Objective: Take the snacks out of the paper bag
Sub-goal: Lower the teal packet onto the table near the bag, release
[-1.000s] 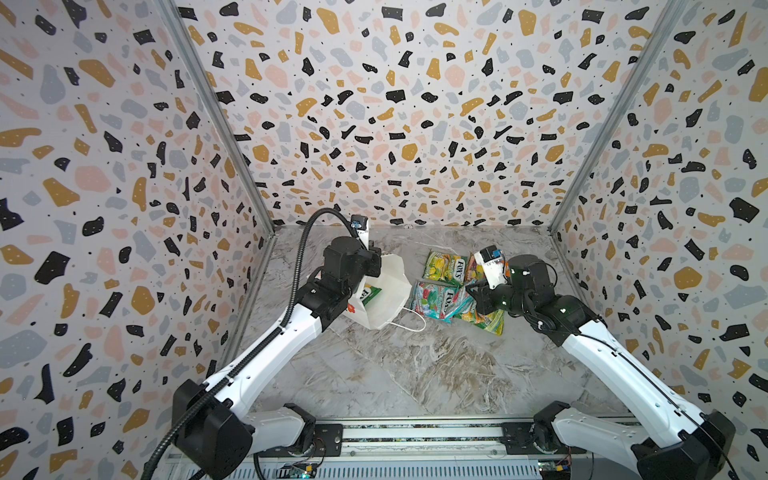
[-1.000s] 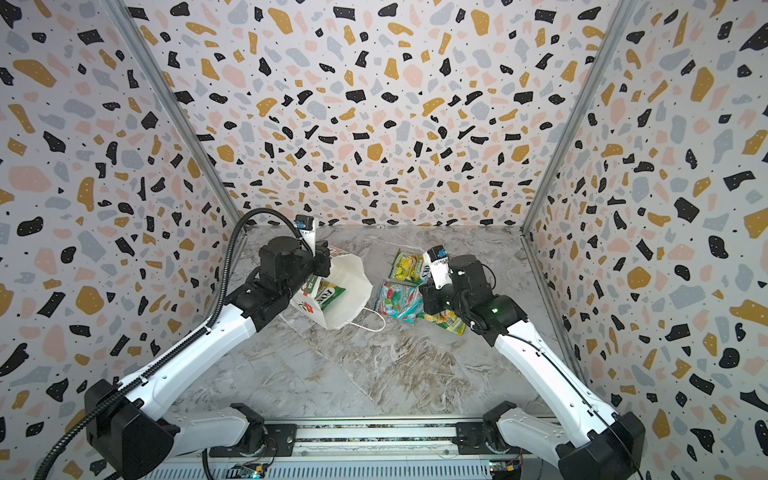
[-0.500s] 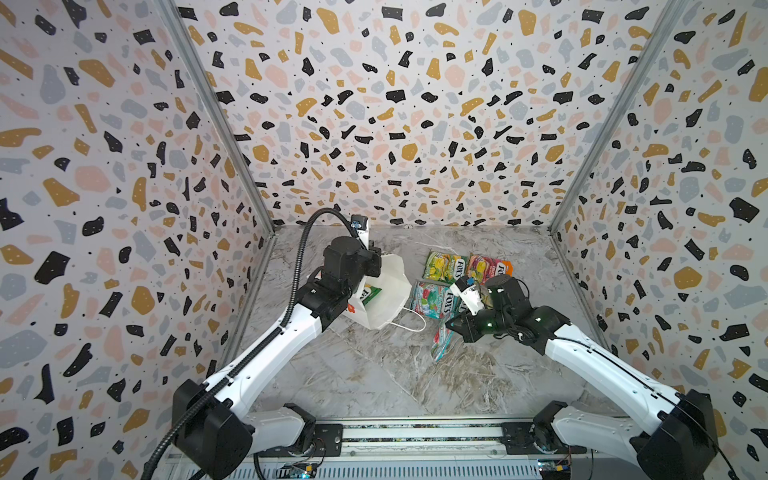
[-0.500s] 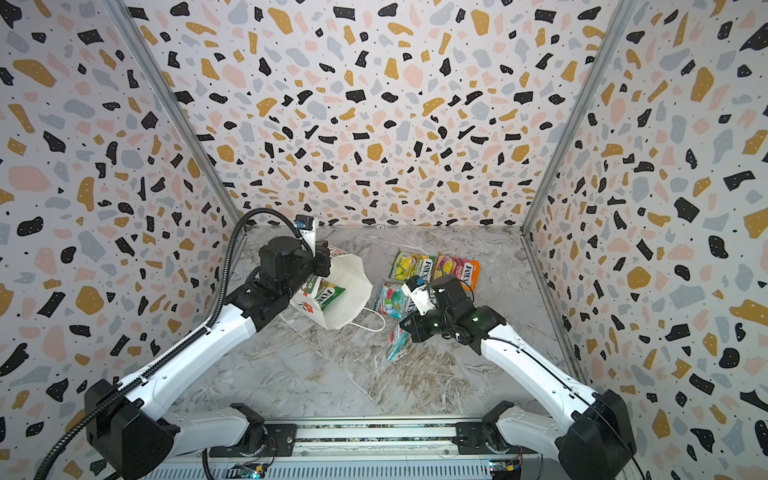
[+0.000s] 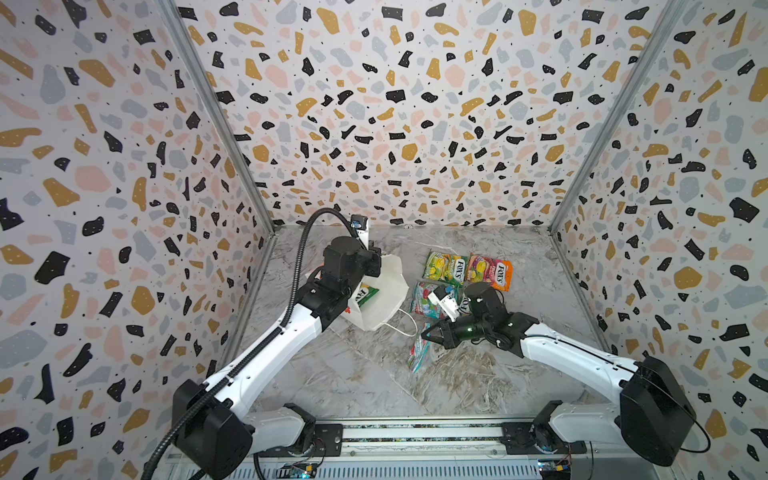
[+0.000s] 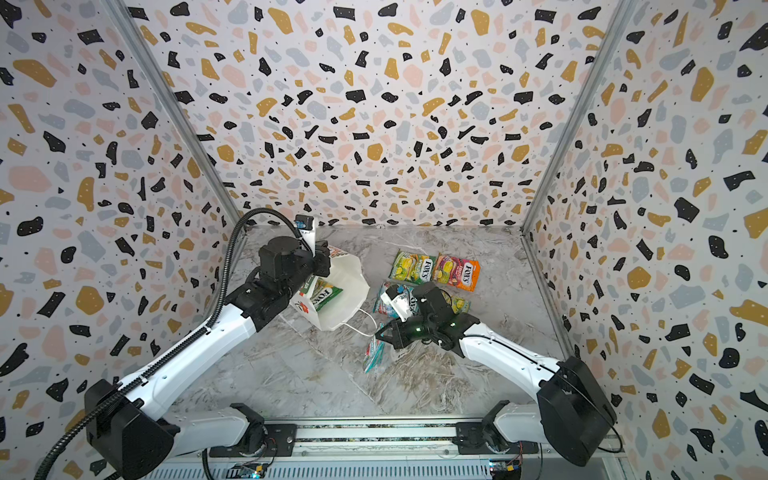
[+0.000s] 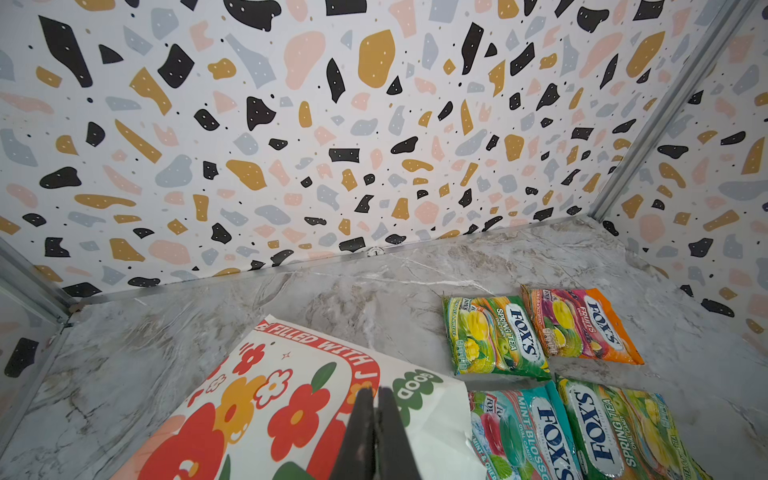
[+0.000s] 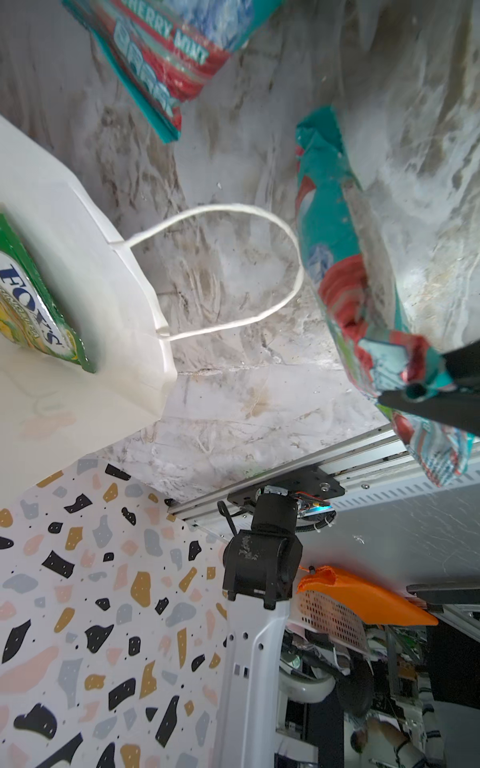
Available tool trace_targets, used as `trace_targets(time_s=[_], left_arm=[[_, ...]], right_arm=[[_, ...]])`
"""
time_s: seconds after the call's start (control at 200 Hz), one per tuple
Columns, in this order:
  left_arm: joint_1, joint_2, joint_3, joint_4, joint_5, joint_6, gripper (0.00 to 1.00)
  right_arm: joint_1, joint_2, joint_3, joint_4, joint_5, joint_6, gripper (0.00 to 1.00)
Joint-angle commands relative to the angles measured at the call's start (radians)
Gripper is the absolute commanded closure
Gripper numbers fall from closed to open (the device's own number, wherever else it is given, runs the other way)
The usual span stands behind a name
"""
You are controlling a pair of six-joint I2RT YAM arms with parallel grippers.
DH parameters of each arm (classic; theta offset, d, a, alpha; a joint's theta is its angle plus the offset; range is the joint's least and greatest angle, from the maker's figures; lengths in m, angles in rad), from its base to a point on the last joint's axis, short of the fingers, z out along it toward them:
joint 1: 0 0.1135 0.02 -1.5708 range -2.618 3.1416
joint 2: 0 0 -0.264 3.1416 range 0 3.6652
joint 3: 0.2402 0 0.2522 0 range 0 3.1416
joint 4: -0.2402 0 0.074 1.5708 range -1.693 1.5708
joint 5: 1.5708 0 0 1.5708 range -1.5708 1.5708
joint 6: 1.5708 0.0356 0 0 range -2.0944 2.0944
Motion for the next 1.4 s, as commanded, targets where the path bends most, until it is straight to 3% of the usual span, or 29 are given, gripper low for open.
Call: trace_targets(time_s=[0.0, 0.2, 0.446, 0.631, 0.981, 1.161, 1.287, 1.397], left_arm=[[-0.001, 0.005, 0.000, 0.021, 0.004, -0.011, 1.00], [-0.001, 0.006, 0.001, 0.022, 0.006, -0.009, 1.00], [-0.001, 0.010, 0.000, 0.022, 0.009, -0.011, 1.00], [-0.001, 0.011, 0.001, 0.022, 0.009, -0.010, 1.00], [-0.001, 0.007, 0.001, 0.021, 0.006, -0.009, 1.00], [-0.001, 0.006, 0.002, 0.020, 0.009, -0.009, 1.00], [-0.001, 0.006, 0.000, 0.020, 0.010, -0.008, 1.00], [-0.001, 0.004, 0.000, 0.020, 0.017, -0.006, 1.00]], right_arm=[[-0.002, -0.003, -0.003, 0.077, -0.053, -0.001, 1.00], [-0.041, -0.001, -0.018, -0.110, 0.066, -0.111, 1.00], [-0.047, 0.028, 0.007, -0.297, 0.326, -0.215, 1.00], [-0.047, 0.075, 0.023, -0.295, 0.427, -0.244, 1.00], [-0.047, 0.188, 0.065, -0.236, 0.515, -0.253, 0.98], [-0.046, 0.238, 0.093, -0.220, 0.552, -0.256, 0.82], [-0.043, 0.240, 0.111, -0.229, 0.590, -0.250, 0.62], [-0.040, 0.206, 0.110, -0.233, 0.626, -0.244, 0.55]])
